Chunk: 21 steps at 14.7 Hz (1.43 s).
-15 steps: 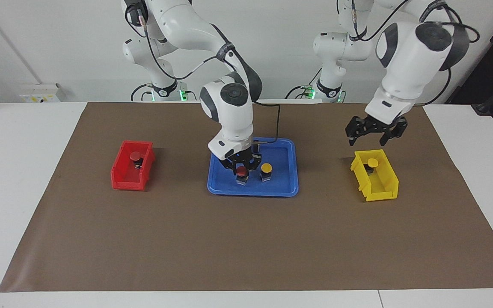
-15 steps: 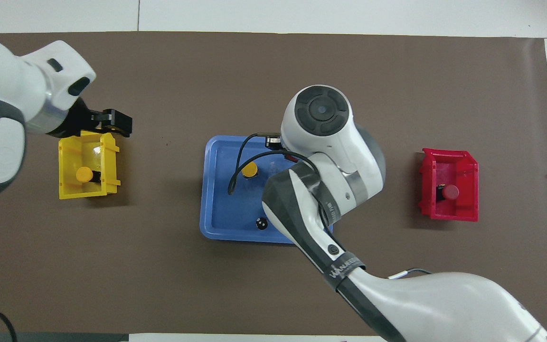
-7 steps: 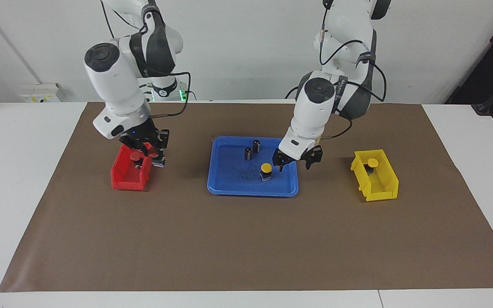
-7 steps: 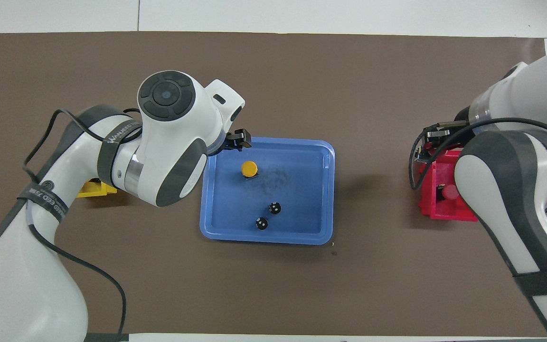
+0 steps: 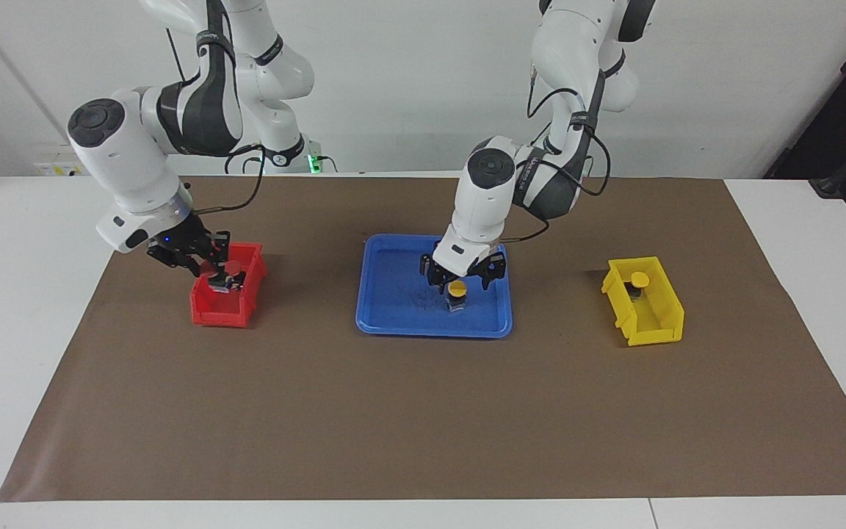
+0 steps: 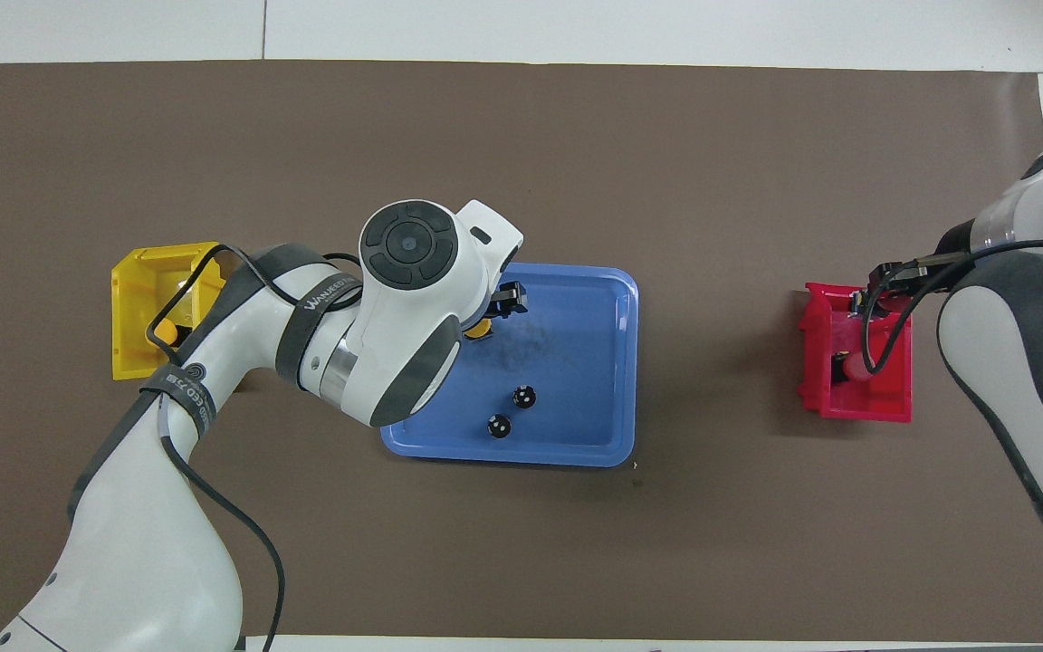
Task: Sort red and yellow buttons by color
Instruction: 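Grasp the last yellow button with the left gripper and carry it to the yellow bin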
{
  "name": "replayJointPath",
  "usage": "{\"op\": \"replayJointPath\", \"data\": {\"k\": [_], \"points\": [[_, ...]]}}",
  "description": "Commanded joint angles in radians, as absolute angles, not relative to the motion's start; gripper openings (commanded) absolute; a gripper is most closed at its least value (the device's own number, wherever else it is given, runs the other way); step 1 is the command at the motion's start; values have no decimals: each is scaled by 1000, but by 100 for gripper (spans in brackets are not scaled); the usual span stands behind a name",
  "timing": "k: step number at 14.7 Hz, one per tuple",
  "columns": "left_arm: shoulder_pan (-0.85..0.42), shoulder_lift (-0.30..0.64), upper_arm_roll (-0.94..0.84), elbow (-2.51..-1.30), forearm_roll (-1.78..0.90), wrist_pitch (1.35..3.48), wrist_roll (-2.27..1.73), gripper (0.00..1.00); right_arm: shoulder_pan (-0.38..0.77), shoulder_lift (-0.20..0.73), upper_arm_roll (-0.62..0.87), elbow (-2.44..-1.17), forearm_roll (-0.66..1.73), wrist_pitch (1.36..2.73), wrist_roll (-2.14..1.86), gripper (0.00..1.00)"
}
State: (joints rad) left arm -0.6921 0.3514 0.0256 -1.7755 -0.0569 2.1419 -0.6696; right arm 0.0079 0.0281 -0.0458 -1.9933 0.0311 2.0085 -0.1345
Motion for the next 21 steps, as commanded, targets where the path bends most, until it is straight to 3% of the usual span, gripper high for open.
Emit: {"op": "replayJointPath", "data": {"k": [1,2,3,8,11,13,16,21], "points": [[-707,331,41,-1821,-75,2187,-698,95,-12,-28,-37,-2109,32,2091,-188,13],[-707,333,40,-1822,-78,2204,-724,81,-34,-22,-37,-2111,32,2095,-228,13],[-718,333,43,-1824,-92,2210,-768,1,-40,-20,-37,-2115,31,2108,-254,13],[-721,336,43,-1803,-97,2211,-775,1,-41,-19,-37,-2169,29,2169,-258,13],[-674,328,54,-1627,-100,1992,-770,1,-32,-5,-37,-2207,31,2244,-259,13],[-582,308,55,-1515,-98,1825,-726,1,-35,9,-37,-2209,29,2250,-258,13],[-416,253,57,-1503,-98,1740,-509,1,-29,18,-37,-2218,29,2276,-256,13],[-145,256,57,-1514,-89,1747,-51,1,-29,8,-37,-2272,29,2332,-258,13]]}}
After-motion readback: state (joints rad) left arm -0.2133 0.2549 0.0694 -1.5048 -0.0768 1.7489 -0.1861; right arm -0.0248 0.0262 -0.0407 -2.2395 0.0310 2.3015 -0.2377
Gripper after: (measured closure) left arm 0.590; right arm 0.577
